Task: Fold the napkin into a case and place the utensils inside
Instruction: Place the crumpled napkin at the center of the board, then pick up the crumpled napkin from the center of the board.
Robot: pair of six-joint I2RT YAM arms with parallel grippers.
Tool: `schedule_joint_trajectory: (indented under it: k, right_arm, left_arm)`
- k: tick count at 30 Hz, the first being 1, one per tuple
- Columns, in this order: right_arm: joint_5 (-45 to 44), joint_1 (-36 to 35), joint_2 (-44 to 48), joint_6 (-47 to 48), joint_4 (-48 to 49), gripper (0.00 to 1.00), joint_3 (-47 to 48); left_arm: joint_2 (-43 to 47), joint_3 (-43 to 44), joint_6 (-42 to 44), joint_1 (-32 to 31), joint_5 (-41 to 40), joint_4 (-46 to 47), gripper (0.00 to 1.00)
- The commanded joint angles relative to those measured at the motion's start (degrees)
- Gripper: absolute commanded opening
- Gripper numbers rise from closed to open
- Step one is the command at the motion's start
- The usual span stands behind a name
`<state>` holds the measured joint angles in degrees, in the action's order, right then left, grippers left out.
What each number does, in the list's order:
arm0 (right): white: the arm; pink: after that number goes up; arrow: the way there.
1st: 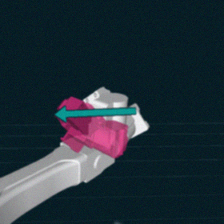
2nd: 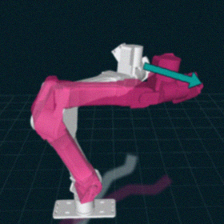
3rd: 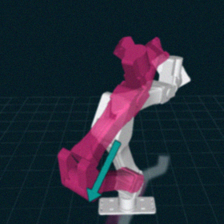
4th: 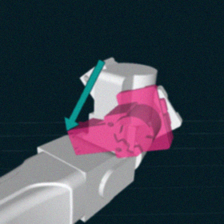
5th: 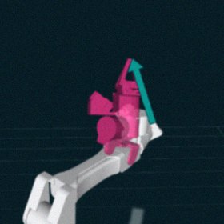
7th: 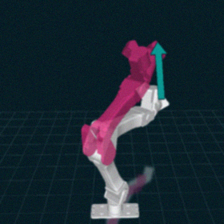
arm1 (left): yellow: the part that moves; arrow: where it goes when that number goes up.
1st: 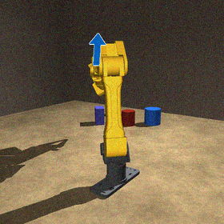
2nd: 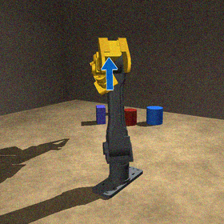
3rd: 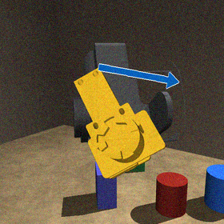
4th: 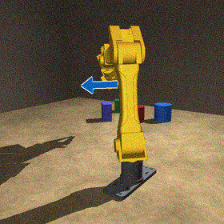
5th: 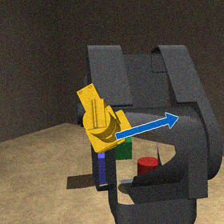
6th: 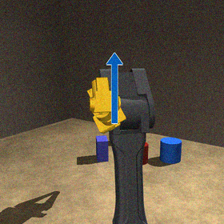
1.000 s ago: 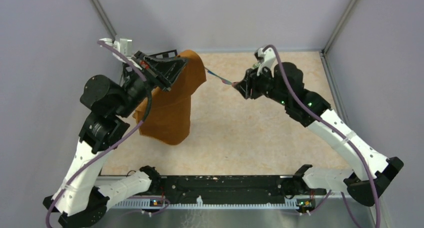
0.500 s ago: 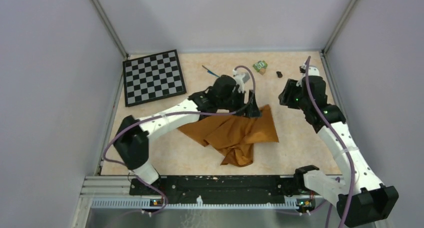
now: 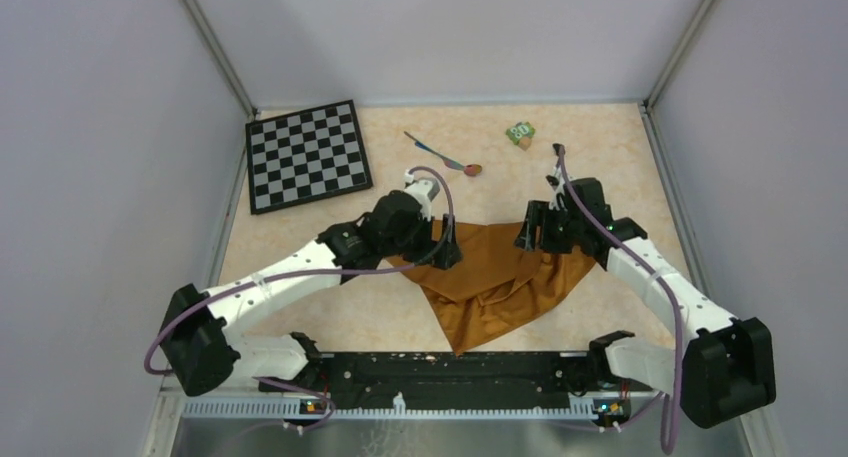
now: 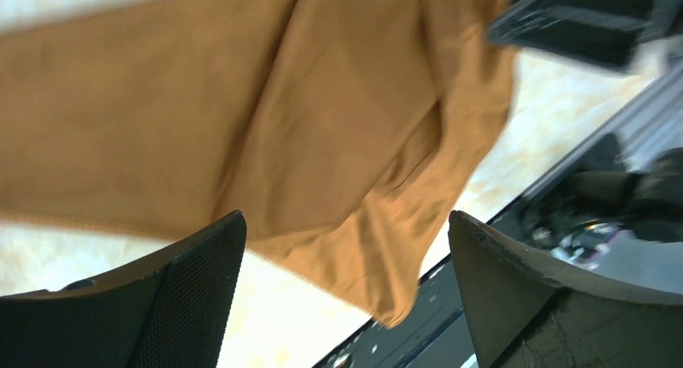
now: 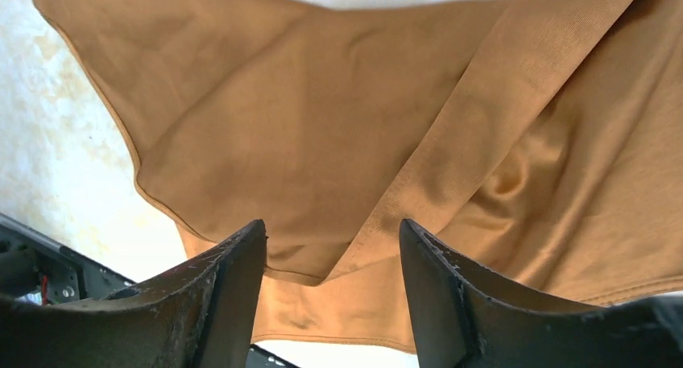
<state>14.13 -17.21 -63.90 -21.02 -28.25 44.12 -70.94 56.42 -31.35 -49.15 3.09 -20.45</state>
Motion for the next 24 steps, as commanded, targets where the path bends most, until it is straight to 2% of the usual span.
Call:
schedule_joint_trajectory:
  k: [1,5,8,13,16,18,19,20,22,23,24]
  right_arm:
    - [-4.96,-2.3,1.11,-5.75,0.87,0.64,-2.09]
    - [-8.98,-2.04,0.43,-13.99,1.19,0.67,-4.99]
    - [-6.32,-3.92,1.11,-20.37,4.95,0.68,-8.3]
    - [-10.55,-12.4,2.8,-31.33,10.58,0.67,-14.99]
    - [-9.42,-13.09,0.48,-33.4,15.1,0.64,-17.85]
    - [-10.38,-13.2,-1.26,-32.98,15.47,0.56,-17.0]
    - [-10.94,-13.2,-1.73,-32.79,15.27,0.49,-16.18]
    - [-11.8,-13.18,-1.64,-32.62,14.78,0.39,-15.43]
    - [-13.8,-13.12,-0.66,-31.8,12.47,0.1,-12.95]
    - [-16.36,-13.11,0.17,-31.26,10.67,0.01,-11.34]
    - [-17.84,-13.02,1.24,-30.8,9.14,0.0,-9.7]
  left_arm:
    - [-0.27,-7.87,-6.0,0.01,-4.65,-4.3,0.99]
    - [5.94,-14.8,-17.12,0.9,-13.55,-2.7,0.99]
    - [9.88,-17.81,-24.6,3.68,-17.13,-3.58,0.99]
    - [9.86,-21.02,-29.86,9.83,-8.06,0.89,0.99]
    - [7.5,-21.63,-31.12,11.47,-4.24,2.38,0.99]
    - [6.46,-22.22,-31.36,11.53,-2.39,4.56,0.98]
    - [6.0,-22.61,-31.39,11.53,-0.35,5.78,0.98]
    - [5.8,-22.88,-31.01,11.53,0.77,6.87,0.97]
    - [5.43,-22.62,-29.86,11.51,2.14,7.56,0.95]
    - [5.56,-22.48,-28.35,11.53,2.93,7.97,0.94]
    - [5.81,-22.23,-26.27,11.46,4.12,8.53,0.94]
